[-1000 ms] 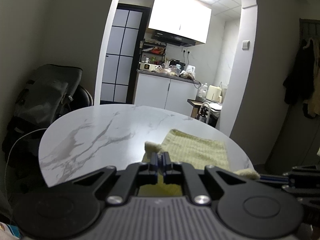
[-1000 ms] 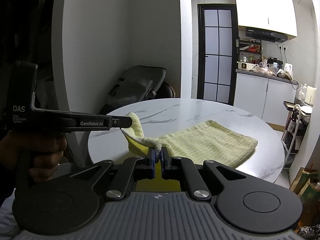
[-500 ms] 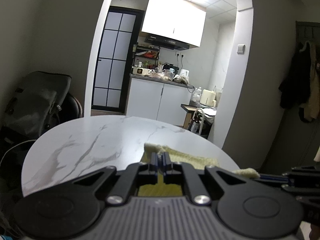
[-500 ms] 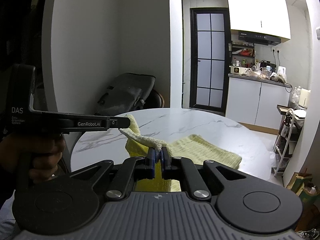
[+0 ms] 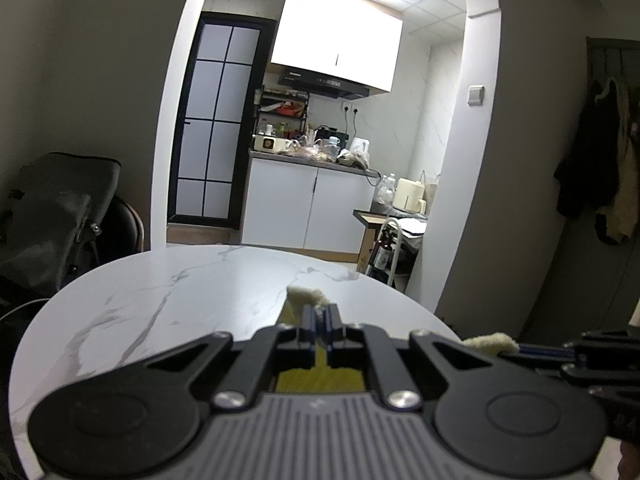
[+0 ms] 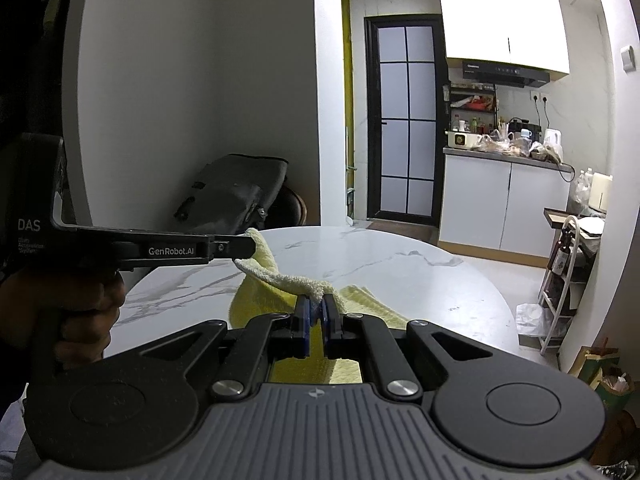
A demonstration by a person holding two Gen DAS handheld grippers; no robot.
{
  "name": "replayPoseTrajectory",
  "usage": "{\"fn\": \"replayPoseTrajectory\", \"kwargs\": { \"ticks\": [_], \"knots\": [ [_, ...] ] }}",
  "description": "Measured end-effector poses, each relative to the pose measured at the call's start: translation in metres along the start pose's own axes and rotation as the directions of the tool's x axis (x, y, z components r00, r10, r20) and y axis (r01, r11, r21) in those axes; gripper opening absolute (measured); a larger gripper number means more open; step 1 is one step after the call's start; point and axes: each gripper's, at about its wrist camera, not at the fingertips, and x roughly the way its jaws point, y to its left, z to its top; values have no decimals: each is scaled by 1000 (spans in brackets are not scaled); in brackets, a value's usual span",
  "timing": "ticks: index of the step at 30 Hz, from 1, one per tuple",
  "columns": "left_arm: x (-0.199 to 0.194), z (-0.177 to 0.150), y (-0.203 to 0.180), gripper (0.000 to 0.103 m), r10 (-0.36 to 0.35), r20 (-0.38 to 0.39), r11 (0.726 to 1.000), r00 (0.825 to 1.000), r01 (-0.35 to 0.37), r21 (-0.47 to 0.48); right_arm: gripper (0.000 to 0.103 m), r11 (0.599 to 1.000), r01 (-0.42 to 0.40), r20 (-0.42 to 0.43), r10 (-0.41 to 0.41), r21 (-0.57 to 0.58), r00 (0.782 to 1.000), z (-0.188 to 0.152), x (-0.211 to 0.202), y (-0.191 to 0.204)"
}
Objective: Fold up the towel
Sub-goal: 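Lift the towel end with both grippers and carry it over the towel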
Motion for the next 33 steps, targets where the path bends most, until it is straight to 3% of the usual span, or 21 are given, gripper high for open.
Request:
{"fn": "replayPoseTrajectory", "kwargs": {
  "ticks": [33],
  "knots": [
    [102,0,-6,8,18,-114,1000,993,-19,-7,7,992,21,-93,-10,122,996,-18,65,-78]
  ]
}}
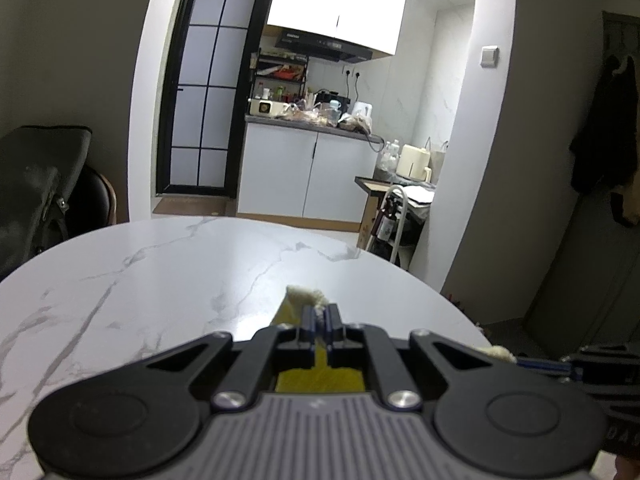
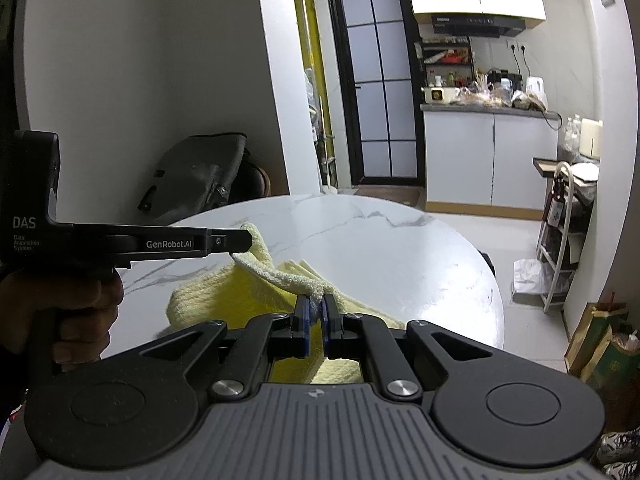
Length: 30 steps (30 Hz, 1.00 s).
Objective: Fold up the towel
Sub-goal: 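Lift the towel end with both grippers and carry it over the towel, then lower the held end onto the towel and open both grippers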
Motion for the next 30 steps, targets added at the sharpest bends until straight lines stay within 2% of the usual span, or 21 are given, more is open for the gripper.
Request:
{"fn": "replayPoseTrajectory", "kwargs": {
  "ticks": [16,20,24,30],
  "knots": [
    [20,-4,17,21,74,-7,996,997,-74,-49,7,998,11,-35,-9,58,999,-4,27,-21],
    [21,-5,17,22,67,-17,997,998,-68,-39,10,996,32,-34,-29,87,999,-4,30,-25],
    [20,-8,10,22,39,-31,999,999,-39,10,35,990,85,-24,-82,117,996,-4,29,-28],
    [16,-21,1,23,9,-68,999,998,-6,44,37,988,84,0,-85,130,996,-3,21,-30]
  ]
}}
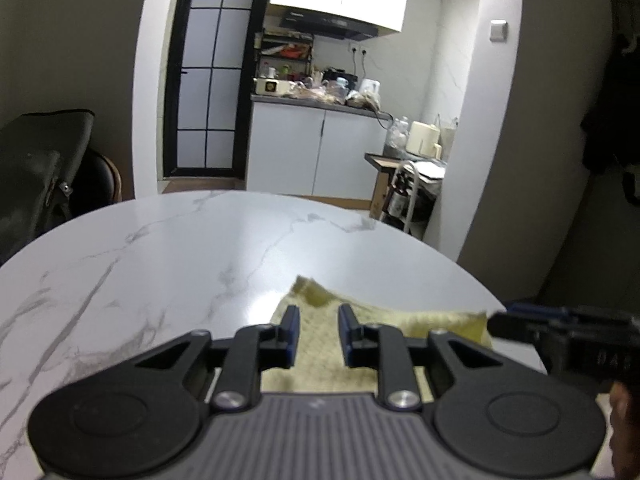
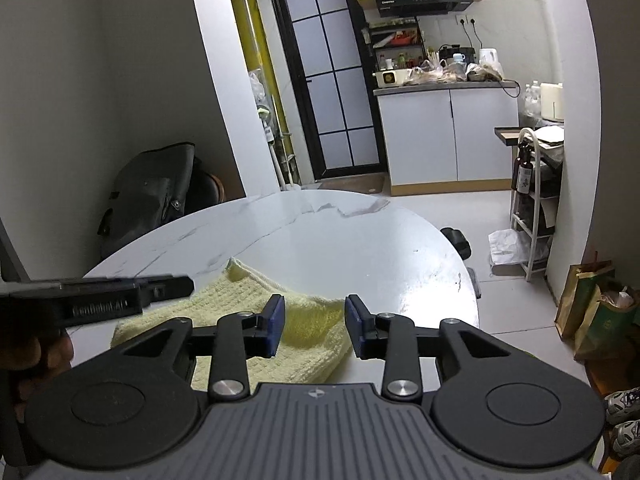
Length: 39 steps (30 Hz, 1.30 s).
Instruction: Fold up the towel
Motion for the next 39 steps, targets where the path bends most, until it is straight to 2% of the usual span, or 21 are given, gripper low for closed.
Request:
{"fn": "replayPoseTrajectory", "kwargs": {
  "ticks": [9,15,18,23,28,30,33,37,39],
  "knots": [
    [2,-13,-15,23,-46,-50,997,998,48,52,37,998,-60,-31,60,-3,998,-6,5,12],
    [12,-15,-20,23,-21,-74,998,997,26,60,37,996,-88,-96,90,24,991,-9,19,8],
    [15,-16,-20,28,-18,-83,997,996,24,70,37,997,-79,-142,81,25,987,-10,29,9],
    [16,-17,-14,30,-25,-78,998,997,30,61,38,998,-56,-149,52,-23,987,-13,32,18],
    [16,-18,-9,29,-35,-78,997,996,39,60,50,996,-57,-152,46,-71,987,-15,36,29],
    [14,-19,-5,29,-37,-75,998,997,41,47,50,994,-56,-151,42,-89,988,-15,37,33],
    [11,-20,2,29,-30,-71,999,997,32,21,50,993,-67,-148,52,-96,988,-15,38,38],
    [6,-18,12,29,27,-66,1000,997,-27,0,50,991,-45,-132,29,-123,991,-13,35,48],
    [-1,-15,21,30,45,-41,998,998,-47,-52,50,988,-34,-125,15,-150,992,-11,32,54]
  ]
}}
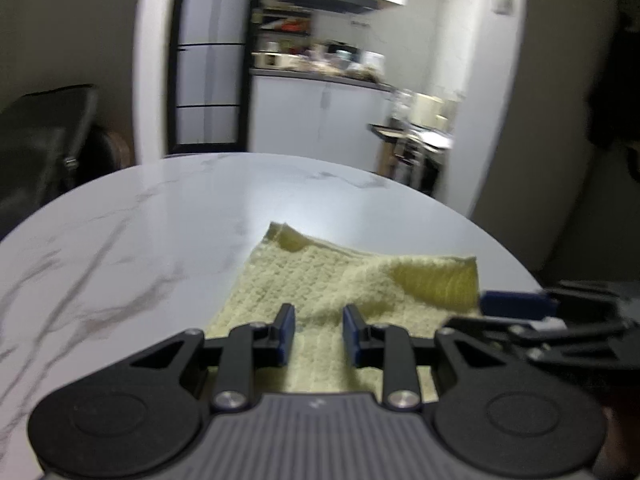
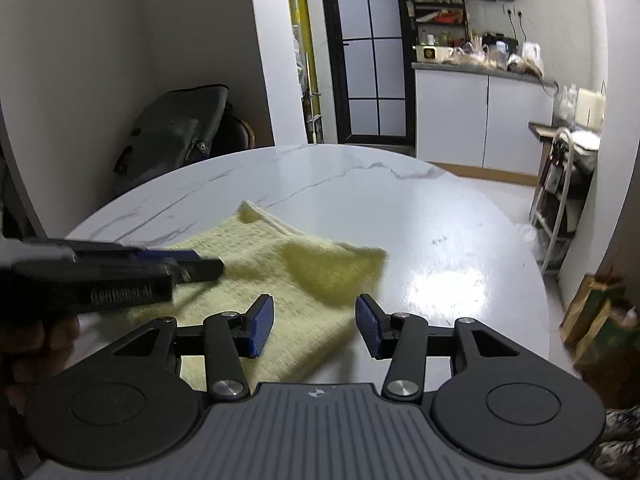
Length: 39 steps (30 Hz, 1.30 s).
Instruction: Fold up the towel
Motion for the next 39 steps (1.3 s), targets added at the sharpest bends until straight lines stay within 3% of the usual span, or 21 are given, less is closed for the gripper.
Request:
{"fn": "replayPoseTrajectory", "kwargs": {
  "ticks": [3,6,14,25,32,39],
  "knots": [
    [-11,5,13,37,22,28,998,999,-20,-54,50,1000,1,9,-1,2,1000,3,-9,3],
    [-18,6,15,41,28,34,999,999,-26,-44,50,1000,9,11,-9,18,1000,5,-14,3],
    [-42,-1,11,66,-1,37,1000,999,2,-9,50,1000,27,11,-27,-5,1000,-3,-34,11],
    [-73,-26,7,80,-16,52,1000,999,16,-7,50,998,42,-21,-43,-39,999,-21,-49,19],
    [-87,-38,10,82,-5,62,1000,998,6,-20,50,993,50,4,-50,-108,999,-33,-61,31],
    [-100,-44,8,89,0,81,1000,997,-2,24,50,994,30,8,-30,-103,1000,-37,-66,34]
  ]
}}
